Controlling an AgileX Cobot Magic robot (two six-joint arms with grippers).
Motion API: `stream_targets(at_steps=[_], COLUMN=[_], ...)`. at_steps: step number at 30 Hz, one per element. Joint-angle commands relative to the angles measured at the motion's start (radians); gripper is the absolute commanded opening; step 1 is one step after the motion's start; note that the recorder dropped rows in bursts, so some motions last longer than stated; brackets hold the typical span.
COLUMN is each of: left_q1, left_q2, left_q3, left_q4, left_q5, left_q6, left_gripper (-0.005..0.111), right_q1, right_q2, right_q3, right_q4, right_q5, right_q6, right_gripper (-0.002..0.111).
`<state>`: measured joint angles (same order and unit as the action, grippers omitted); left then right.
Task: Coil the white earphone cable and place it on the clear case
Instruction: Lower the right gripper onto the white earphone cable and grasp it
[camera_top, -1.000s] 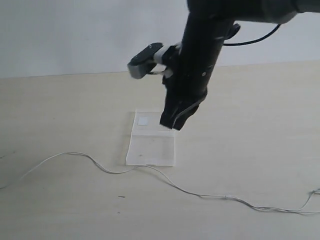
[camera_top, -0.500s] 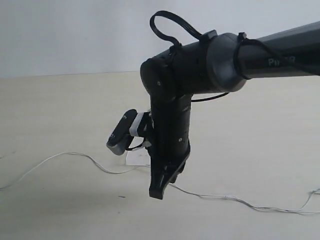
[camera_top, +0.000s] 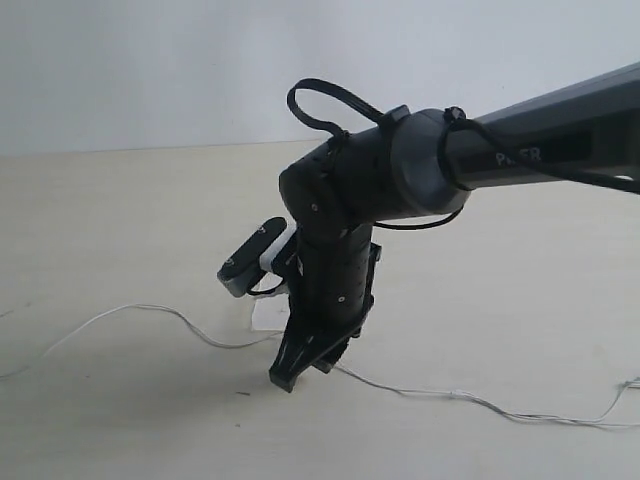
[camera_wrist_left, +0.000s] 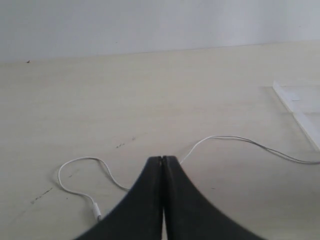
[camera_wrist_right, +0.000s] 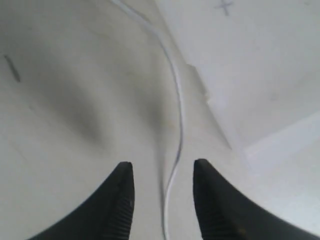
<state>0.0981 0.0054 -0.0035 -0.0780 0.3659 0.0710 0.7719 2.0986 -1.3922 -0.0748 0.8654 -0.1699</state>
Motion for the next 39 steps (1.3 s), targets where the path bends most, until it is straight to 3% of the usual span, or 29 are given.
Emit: stream_targets(at_steps=[1, 12, 27, 39], left_q1=[0.002, 0.002, 0.002, 0.002], left_q2=[-0.005, -0.005, -0.005, -0.005], left_q3=[0.003, 0.003, 0.003, 0.003], left_q4=[-0.010, -0.010, -0.010, -0.010], left_q5=[-0.011, -0.011, -0.011, -0.011], left_q6=[0.001, 0.001, 0.001, 0.001], left_gripper=[0.000, 0.000, 0.000, 0.000], right_q1=[0.001, -0.003, -0.078, -0.080], right_q2=[0.000, 0.013, 0.013, 0.089], right_q3=[0.000, 0.000, 0.000, 0.000], right_q4=[-0.038, -0.037, 0.189, 0.189], right_q5=[-0.030, -0.112, -0.071, -0.074], right_q6=[0.041, 0.041, -0.070, -0.074], right_gripper=[0.040, 0.040, 0.040, 0.040])
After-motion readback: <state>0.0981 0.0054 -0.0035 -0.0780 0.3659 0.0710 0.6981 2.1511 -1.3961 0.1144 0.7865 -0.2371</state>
